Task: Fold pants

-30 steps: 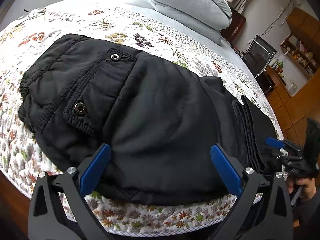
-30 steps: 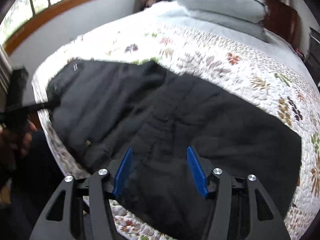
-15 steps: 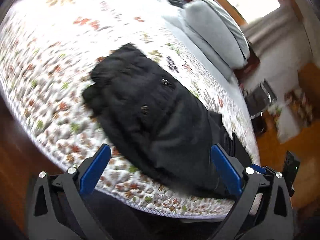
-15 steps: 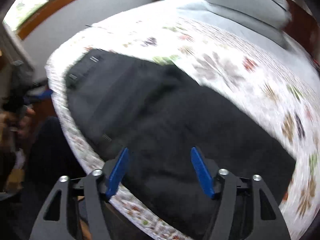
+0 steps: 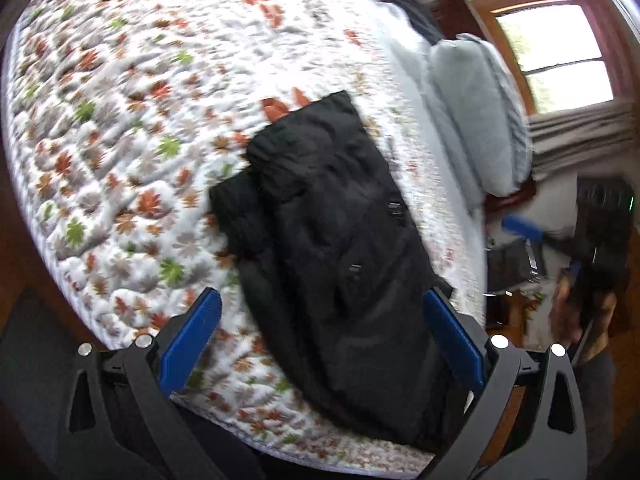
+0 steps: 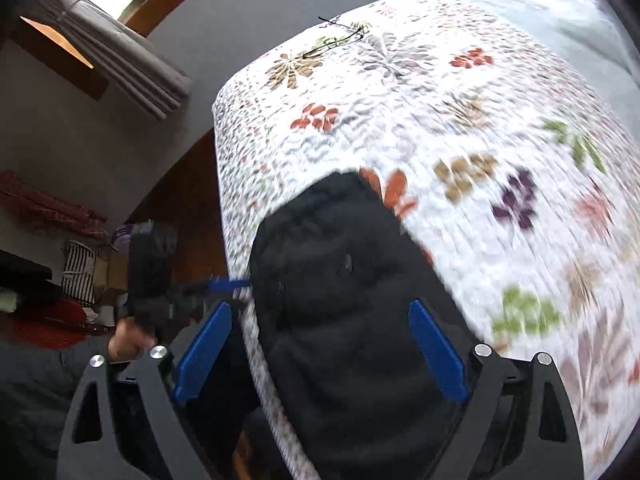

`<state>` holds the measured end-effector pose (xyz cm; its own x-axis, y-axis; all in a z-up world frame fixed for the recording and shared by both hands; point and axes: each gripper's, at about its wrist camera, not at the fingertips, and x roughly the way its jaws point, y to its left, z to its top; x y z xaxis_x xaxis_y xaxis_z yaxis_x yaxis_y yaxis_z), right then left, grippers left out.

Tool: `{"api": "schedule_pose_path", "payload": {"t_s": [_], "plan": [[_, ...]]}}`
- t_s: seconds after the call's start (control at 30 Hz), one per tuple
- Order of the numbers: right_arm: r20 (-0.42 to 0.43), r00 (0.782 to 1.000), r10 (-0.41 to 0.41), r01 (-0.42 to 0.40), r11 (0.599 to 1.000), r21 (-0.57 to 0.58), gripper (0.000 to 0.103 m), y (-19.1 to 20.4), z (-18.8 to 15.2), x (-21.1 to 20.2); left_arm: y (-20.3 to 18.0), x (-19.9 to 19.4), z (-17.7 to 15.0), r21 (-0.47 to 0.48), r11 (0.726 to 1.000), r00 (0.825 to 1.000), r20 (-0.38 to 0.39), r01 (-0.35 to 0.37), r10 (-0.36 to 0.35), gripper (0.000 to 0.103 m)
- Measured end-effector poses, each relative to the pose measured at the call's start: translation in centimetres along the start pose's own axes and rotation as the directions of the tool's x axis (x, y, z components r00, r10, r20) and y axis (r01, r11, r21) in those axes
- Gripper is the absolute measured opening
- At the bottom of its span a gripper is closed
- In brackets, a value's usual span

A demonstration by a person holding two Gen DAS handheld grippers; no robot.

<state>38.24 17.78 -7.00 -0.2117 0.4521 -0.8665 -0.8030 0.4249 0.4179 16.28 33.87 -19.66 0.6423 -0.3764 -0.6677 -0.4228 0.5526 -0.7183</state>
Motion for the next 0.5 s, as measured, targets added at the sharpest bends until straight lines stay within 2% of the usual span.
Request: {"api": "schedule_pose_path", "payload": {"t_s": [0.07, 0.13, 0.27, 0.43, 0.5], "plan": [[-0.032, 0.999, 0.021, -0.021, 1.000, 0.009, 0.091, -1.1, 2.1, 2.3, 0.4, 0.2, 0.2, -0.023, 0.999, 0.999, 0.008, -0.041, 0.041, 0.100], [-0.073, 0.996, 0.043, -0.044, 0.999, -0.001, 0.091, -2.1, 4.4, 5.3, 0.8, 0.4, 0.3, -0.047, 0.998, 0.999, 0.013, -0.039, 0.040, 0.100], [-0.132, 0.987, 0.096, -0.097, 0.995, -0.002, 0.091, -4.2, 7.5, 9.8, -0.1, 1.2, 0.6, -0.002, 0.999, 0.999, 0.016, -0.051, 0.051, 0.100], [-0.242, 0.950, 0.196, -0.202, 0.979, -0.003, 0.091, -5.6, 9.1, 14.2, 0.1, 2.5, 1.0, -0.002, 0.996, 0.996, 0.015, -0.093, 0.093, 0.100], [-0.261, 0.938, 0.227, -0.236, 0.972, -0.004, 0.091, -6.0, 9.5, 15.3, 0.2, 2.7, 1.1, -0.016, 0.995, 0.995, 0.017, -0.102, 0.102, 0.100]]}}
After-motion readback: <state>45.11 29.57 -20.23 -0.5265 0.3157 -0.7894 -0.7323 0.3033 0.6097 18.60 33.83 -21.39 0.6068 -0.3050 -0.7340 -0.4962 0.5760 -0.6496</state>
